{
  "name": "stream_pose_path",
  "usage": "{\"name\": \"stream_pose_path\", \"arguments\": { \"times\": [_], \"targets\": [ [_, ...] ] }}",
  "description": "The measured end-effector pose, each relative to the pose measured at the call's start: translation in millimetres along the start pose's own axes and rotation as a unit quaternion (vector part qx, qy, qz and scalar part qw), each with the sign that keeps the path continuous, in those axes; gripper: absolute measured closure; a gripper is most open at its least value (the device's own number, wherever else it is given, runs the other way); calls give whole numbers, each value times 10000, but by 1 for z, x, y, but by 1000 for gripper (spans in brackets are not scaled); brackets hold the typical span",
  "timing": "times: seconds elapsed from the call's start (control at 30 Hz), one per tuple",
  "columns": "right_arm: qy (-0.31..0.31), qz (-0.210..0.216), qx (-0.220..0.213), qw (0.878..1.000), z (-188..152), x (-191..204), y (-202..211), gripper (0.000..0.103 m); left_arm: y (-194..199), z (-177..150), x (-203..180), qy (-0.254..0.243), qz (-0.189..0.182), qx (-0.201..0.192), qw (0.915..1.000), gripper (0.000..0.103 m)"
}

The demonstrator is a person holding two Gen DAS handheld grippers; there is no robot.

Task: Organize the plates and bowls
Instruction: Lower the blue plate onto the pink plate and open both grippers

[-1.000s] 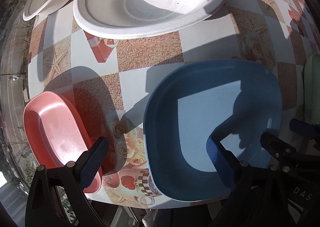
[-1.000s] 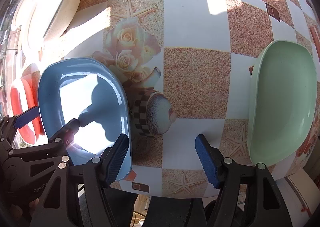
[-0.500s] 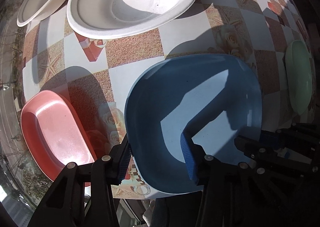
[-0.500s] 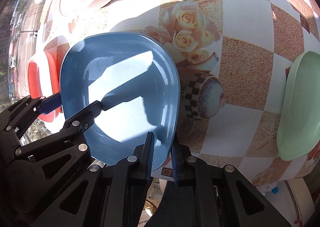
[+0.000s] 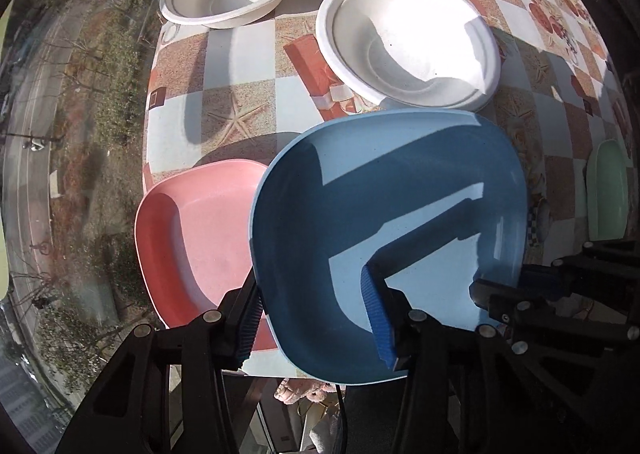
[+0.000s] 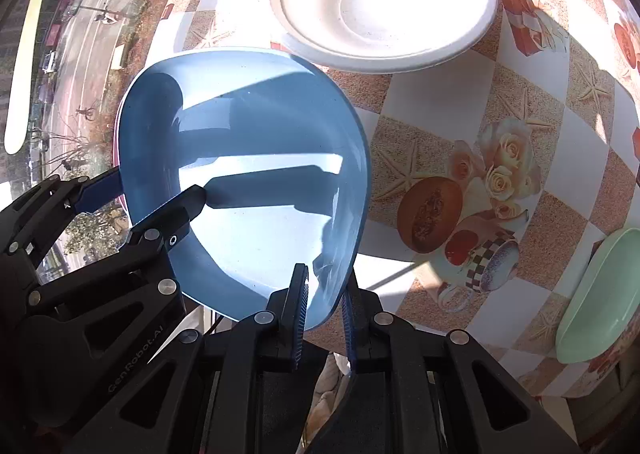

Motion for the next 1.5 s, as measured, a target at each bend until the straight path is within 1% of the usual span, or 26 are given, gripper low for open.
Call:
{"name": "stream_pose_path", "arguments": {
  "times": [0.13,0.2,0.23,0.37,0.43,0.57,0.6,0.67,0.73,0.77,0.8,0.83,0.87,0.9,0.93,0.97,1.0,1.03,1.07,1.2,1.27,1.3,1.33,1.37,1.4,1.5],
  "targets": [
    [265,28,113,9996,5,33,-8,84,2,-4,31,235,150,-61,9996,51],
    [388,-2,159,9991,11,41,-14,84,-1,-13,46,358,182,-60,9992,51],
    [434,-16,180,9989,14,38,-19,84,-7,-16,48,439,200,-53,9988,51],
    [564,-33,255,9981,28,56,-32,84,-13,-19,71,644,259,-36,9976,51],
    [624,-54,273,9977,30,67,-40,84,-13,-23,84,701,301,-36,9971,51],
    [689,-56,313,9971,27,74,-44,84,-25,-25,93,822,359,2,9960,51],
    [695,-46,323,9971,25,75,-48,84,-25,-24,75,851,383,12,9956,51],
    [702,-66,328,9970,34,95,-62,84,-20,-25,74,881,398,24,9953,51],
    [723,-63,324,9968,33,90,-65,84,-20,-25,72,885,423,44,9952,51],
    [736,-64,313,9968,36,90,-58,84,-21,-23,69,886,454,52,9950,51],
    [745,-7,314,9967,35,85,-50,84,-14,-19,55,892,473,63,9949,51],
    [749,13,315,9967,29,81,-43,82,-14,-19,55,902,485,82,9947,49],
    [743,-72,310,9967,28,78,-43,79,-15,-19,54,916,525,102,9944,41],
    [733,-185,292,9967,27,73,-41,69,-15,-19,56,950,629,102,9934,37],
    [713,-265,269,9967,26,67,-37,55,-14,-20,57,972,715,86,9927,31],
    [673,-296,231,9970,27,60,-33,48,-15,-22,61,985,751,68,9923,30],
    [630,-250,199,9975,26,53,-31,38,-15,-22,61,995,727,71,9923,29],
    [589,-168,191,9979,24,48,-29,33,-16,-23,61,1003,666,85,9927,27],
    [539,-101,201,9983,22,42,-27,33,-13,-22,59,1003,609,95,9930,24],
    [407,-201,136,9989,11,17,-18,33,-12,-15,55,814,554,-9,9951,24],
    [335,-226,80,9992,4,2,-13,32,-6,-7,40,634,473,-68,9968,24],
    [277,-234,38,9993,2,-4,-8,32,-3,-3,32,492,425,-91,9978,24],
    [218,-250,-3,9994,-2,-13,-5,27,1,2,21,320,376,-108,9987,24],
    [177,-364,-37,9992,-4,-22,2,25,5,6,9,107,333,-134,9993,24],
    [149,-450,-89,9988,-9,-31,5,22,9,10,-3,-95,383,-188,9990,23],
    [-46,-581,-193,9981,-25,-61,16,22,20,21,-40,-730,310,-286,9964,23]
  ]
}}
Point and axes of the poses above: each gripper's, at about its wrist camera, not at the fingertips, and y roughly against the way its jaws point, x to its left, z to its top, the point moved 6 cm from there along -y, roughly the way its jaws point, and after that the axes turned 4 degrees about x, right-handed, at the moved point
